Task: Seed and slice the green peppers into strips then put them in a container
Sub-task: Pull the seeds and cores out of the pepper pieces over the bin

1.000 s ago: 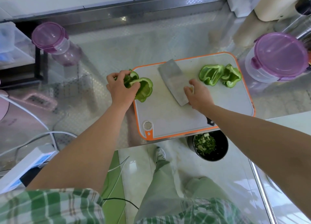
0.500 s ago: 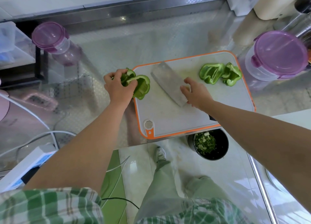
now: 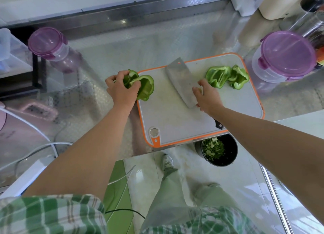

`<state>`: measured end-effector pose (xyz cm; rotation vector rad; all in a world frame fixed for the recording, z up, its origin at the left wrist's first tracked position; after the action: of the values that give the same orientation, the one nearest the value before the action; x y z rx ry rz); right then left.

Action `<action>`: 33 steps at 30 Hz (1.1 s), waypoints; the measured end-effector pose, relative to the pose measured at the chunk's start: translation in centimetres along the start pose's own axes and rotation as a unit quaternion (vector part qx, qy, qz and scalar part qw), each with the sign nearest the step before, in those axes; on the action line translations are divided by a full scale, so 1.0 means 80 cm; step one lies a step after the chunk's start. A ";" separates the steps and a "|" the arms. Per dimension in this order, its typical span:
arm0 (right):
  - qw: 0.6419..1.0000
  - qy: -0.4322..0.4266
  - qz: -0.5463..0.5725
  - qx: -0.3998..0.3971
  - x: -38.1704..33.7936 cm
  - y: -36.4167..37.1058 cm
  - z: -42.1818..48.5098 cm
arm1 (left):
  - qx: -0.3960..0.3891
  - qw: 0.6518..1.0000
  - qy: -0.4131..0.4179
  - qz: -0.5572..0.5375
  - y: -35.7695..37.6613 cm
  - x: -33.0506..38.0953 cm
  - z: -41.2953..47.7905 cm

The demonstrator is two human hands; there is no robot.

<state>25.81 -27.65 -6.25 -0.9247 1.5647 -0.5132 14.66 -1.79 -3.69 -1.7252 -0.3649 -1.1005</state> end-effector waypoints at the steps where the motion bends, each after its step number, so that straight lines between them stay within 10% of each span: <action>1: 1.000 0.016 0.007 0.017 0.002 -0.003 0.001 | 0.000 1.000 0.000 0.002 0.002 0.001 0.000; 7: 0.994 -0.058 -0.046 -0.074 -0.004 0.005 -0.013 | -0.012 1.000 0.001 0.007 0.013 0.011 0.003; 22: 0.992 0.036 0.121 0.019 0.043 -0.040 -0.012 | 0.009 0.997 -0.030 0.071 0.070 0.058 -0.007; 33: 0.978 0.065 0.171 0.101 0.048 -0.063 0.003 | -0.140 0.956 0.145 0.213 0.157 0.101 -0.041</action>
<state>27.39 -33.63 -4.82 -0.4602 1.7112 -0.4818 25.91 -12.16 -4.29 -1.7405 0.3490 -1.0950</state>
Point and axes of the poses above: each hand's wrist, its own z-axis towards the middle knuckle, its own y-axis out of the palm, x = y × z, the point moved 5 cm from there along z, towards the middle knuckle, and after that the axes turned 12 degrees about x, right-handed, at the moved point
